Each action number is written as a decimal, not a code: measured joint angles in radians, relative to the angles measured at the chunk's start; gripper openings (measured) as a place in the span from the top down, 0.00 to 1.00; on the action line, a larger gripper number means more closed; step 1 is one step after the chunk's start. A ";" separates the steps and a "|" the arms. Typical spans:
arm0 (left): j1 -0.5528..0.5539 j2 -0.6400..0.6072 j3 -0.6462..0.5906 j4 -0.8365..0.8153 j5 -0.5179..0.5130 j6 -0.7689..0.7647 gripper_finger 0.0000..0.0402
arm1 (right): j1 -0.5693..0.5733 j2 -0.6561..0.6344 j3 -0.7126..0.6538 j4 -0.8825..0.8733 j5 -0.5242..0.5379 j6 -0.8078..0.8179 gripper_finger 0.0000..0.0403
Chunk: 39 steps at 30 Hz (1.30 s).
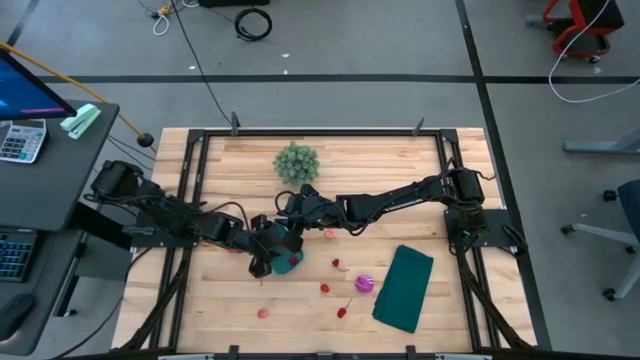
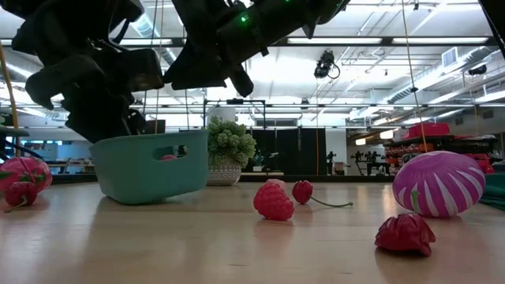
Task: Pick and placing Produce into tupperware
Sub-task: Put the pink peach into the green bin
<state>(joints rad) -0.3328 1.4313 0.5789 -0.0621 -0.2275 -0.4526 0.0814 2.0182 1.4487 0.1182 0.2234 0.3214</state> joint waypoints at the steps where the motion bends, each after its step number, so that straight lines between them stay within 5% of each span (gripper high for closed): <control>1: 0.001 0.000 0.000 0.006 0.000 0.000 0.59 | 0.000 0.000 0.000 -0.001 0.000 0.000 0.75; 12: 0.037 0.000 0.091 0.019 0.001 0.071 0.54 | -0.001 -0.023 0.000 -0.048 -0.039 0.015 0.75; 17: 0.045 0.000 0.167 0.012 0.000 0.172 0.56 | 0.010 -0.129 0.002 -0.315 -0.083 0.183 0.75; 21: 0.046 0.000 0.203 -0.026 0.000 0.215 0.57 | 0.055 -0.163 0.001 -0.576 0.057 0.338 0.75; 23: 0.046 0.000 0.230 -0.096 0.001 0.250 0.57 | 0.077 -0.146 0.001 -0.660 0.116 0.387 0.75; 30: 0.050 -0.007 0.419 -0.510 -0.065 0.257 0.57 | 0.063 -0.030 0.000 -0.664 0.073 0.380 0.72; 39: 0.050 -0.146 0.618 -0.899 -0.358 0.200 0.57 | 0.022 -0.004 -0.001 -0.724 0.030 0.516 0.62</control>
<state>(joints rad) -0.2825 1.2852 1.1969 -0.9609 -0.5858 -0.2528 0.1031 2.0138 1.4479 -0.6056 0.2530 0.8376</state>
